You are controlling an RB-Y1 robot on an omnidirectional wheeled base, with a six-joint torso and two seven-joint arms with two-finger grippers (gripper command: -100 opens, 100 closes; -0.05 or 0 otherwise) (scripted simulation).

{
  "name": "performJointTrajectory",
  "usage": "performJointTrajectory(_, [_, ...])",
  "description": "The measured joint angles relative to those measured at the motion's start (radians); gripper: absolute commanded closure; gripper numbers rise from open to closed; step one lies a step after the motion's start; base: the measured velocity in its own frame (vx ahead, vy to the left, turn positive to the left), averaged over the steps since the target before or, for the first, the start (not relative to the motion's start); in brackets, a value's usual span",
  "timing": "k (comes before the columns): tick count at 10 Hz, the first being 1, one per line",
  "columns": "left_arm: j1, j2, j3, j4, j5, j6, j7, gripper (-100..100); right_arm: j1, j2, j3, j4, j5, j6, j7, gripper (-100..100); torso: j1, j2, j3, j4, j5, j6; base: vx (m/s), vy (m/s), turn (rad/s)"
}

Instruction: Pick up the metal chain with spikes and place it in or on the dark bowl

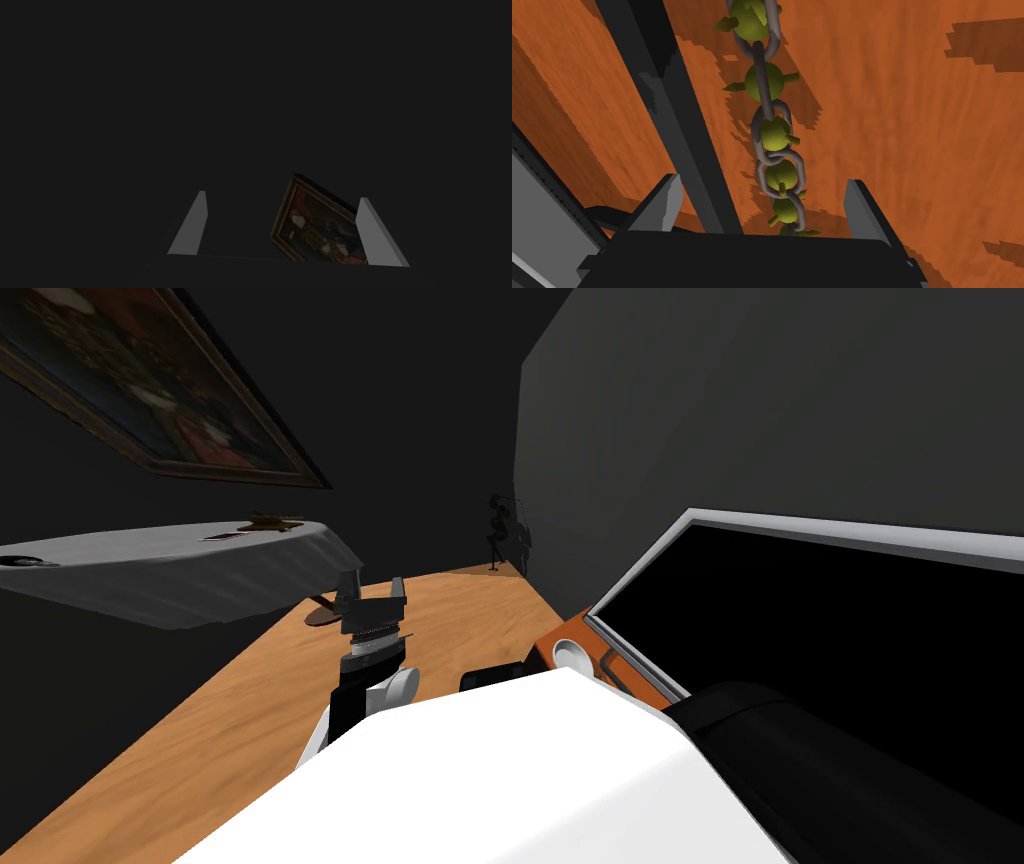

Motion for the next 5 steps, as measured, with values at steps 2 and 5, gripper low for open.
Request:
performJointTrajectory(2, [0.000, 0.000, 0.000, 0.000, 0.000, 0.000, 0.000, 0, 0.007, 0.000, 0.039, -0.004, 0.008, 0.010, -0.007, -100, 0.002, 0.002, 0.001, 0.000, 0.000, 0.000, 0.014, -0.009, 0.016])
performJointTrajectory(5, [0.000, 0.000, 0.000, 0.000, 0.000, 0.000, 0.000, 0, 0.008, 0.004, 0.043, 0.000, 0.010, 0.007, -0.002, -100, 0.003, 0.004, 0.002, 0.001, 0.001, 0.000, -0.016, -0.004, 0.076])
